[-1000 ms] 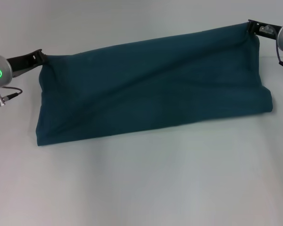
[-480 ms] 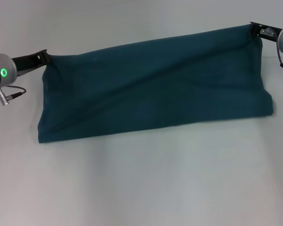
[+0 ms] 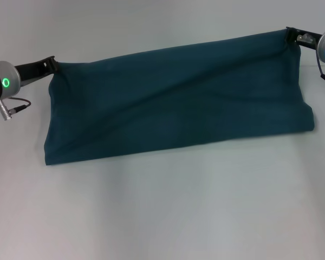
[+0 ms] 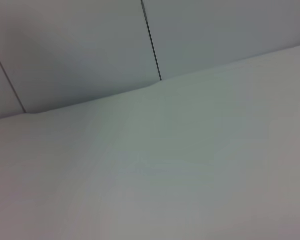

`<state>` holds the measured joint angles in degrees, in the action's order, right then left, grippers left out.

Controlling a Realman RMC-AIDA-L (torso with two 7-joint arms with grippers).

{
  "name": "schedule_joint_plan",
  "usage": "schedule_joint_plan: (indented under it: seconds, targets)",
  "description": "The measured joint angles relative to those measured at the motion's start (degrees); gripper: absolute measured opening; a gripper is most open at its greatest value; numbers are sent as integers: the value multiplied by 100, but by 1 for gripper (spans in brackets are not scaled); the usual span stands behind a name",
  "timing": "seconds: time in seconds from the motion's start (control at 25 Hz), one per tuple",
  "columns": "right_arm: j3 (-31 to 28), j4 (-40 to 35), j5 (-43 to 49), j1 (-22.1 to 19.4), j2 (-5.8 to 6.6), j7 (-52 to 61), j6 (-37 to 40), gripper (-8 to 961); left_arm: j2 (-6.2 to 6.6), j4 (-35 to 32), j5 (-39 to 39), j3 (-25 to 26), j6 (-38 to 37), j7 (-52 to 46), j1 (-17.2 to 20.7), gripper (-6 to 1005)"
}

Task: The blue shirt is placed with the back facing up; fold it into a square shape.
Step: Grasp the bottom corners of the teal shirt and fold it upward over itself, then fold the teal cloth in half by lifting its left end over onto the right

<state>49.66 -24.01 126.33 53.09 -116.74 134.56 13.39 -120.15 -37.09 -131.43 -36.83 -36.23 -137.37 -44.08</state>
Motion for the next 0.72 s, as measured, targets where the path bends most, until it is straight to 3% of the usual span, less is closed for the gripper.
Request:
schedule_joint_plan:
  seconds: [0.32, 0.44, 0.56, 0.72]
  targets:
    - [-31, 28, -25, -37, 13, 55, 27, 107, 26, 64, -34, -51, 107, 61, -77, 127]
    - [-48, 28, -25, -44, 74, 58, 102, 127, 141, 321, -47, -41, 171, -2, -183, 138]
    - [-60, 52, -26, -56, 205, 60, 127, 147, 210, 453, -38, -6, 247, -199, -211, 149]
    - [-70, 62, -29, -79, 506, 153, 363, 174, 213, 372, -15, 17, 214, -387, -128, 185]
